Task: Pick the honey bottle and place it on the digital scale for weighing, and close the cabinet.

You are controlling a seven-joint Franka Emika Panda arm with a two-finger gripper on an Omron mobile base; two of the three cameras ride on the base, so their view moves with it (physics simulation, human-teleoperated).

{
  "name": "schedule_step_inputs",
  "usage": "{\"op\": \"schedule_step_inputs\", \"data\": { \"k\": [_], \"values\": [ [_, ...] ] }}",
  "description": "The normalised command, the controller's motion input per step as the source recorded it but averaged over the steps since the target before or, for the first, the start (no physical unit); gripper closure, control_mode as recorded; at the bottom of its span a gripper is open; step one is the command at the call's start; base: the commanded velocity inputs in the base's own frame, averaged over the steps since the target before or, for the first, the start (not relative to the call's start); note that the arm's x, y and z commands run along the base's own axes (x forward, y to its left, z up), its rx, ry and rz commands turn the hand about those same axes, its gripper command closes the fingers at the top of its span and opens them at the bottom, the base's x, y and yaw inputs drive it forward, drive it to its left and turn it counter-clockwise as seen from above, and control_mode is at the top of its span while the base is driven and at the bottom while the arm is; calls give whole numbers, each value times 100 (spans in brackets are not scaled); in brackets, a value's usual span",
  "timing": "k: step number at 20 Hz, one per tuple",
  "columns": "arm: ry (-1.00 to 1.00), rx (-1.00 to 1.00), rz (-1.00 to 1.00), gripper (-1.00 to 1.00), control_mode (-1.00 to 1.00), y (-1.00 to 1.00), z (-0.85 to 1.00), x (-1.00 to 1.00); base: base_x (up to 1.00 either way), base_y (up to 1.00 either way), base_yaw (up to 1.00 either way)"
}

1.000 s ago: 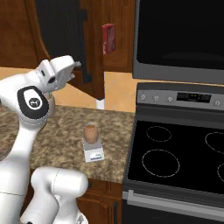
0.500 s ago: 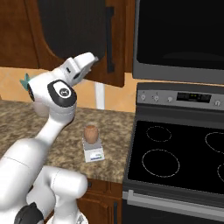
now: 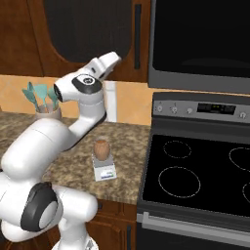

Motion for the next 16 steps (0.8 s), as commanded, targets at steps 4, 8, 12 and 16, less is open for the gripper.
{"op": "schedule_step_inputs", "data": {
  "k": [4,8,12,16],
  "values": [
    [0,0,0,-100,-100,-3,-24,100,0,0,0],
    [-5,0,0,-100,-100,-1,-29,93,0,0,0],
    [-5,3,0,-100,-100,-14,5,8,0,0,0],
    [-3,2,0,-100,-100,-11,26,-54,0,0,0]
  ]
}}
